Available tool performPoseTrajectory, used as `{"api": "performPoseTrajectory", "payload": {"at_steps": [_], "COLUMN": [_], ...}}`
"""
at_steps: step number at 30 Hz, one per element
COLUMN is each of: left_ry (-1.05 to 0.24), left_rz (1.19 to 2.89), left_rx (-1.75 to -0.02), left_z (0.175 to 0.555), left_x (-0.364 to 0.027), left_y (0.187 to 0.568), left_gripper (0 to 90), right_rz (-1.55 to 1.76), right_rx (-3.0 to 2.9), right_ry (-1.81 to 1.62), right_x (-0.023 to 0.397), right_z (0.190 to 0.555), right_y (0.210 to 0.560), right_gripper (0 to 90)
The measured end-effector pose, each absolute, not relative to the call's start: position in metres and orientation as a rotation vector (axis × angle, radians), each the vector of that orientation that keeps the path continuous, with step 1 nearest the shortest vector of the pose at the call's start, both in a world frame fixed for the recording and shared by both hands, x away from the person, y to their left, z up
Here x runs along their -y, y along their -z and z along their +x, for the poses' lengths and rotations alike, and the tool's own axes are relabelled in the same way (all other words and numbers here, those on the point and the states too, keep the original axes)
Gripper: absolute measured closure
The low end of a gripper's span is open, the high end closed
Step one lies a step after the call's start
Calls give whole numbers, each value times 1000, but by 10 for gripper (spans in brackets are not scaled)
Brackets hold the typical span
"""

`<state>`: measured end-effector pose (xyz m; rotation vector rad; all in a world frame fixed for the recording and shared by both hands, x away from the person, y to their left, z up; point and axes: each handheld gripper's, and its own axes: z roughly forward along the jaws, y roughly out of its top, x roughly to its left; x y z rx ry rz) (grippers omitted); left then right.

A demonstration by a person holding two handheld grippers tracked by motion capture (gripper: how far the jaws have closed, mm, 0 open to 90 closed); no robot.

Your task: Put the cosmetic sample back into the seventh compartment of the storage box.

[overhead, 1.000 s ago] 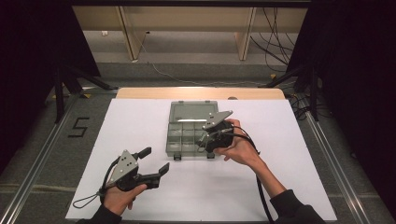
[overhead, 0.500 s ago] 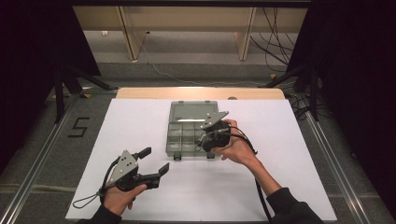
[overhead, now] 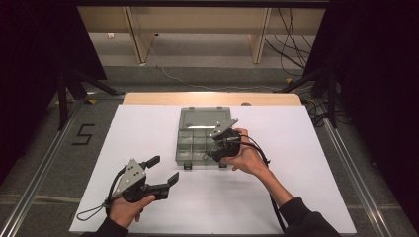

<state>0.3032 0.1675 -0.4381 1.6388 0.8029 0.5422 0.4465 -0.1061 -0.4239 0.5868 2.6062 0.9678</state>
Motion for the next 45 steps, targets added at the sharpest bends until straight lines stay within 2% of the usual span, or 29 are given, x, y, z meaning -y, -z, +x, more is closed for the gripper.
{"api": "performPoseTrajectory", "payload": {"at_steps": [18,21,23,45], "left_ry": [-542,-544,-542,-542], "left_rz": [1641,1643,1640,1638], "left_rx": [-802,-799,-799,-801], "left_z": [303,303,303,303], "left_x": [-167,-168,-168,-168], "left_y": [438,438,438,438], "left_gripper": [159,159,159,159], "right_rz": [634,653,673,656], "right_rx": [-2638,-2642,-2629,-2529], "right_ry": [-963,-955,-964,-1111], "right_x": [104,105,104,126], "right_z": [449,450,449,431], "right_y": [436,437,437,405], "right_gripper": [397,343,337,262]}}
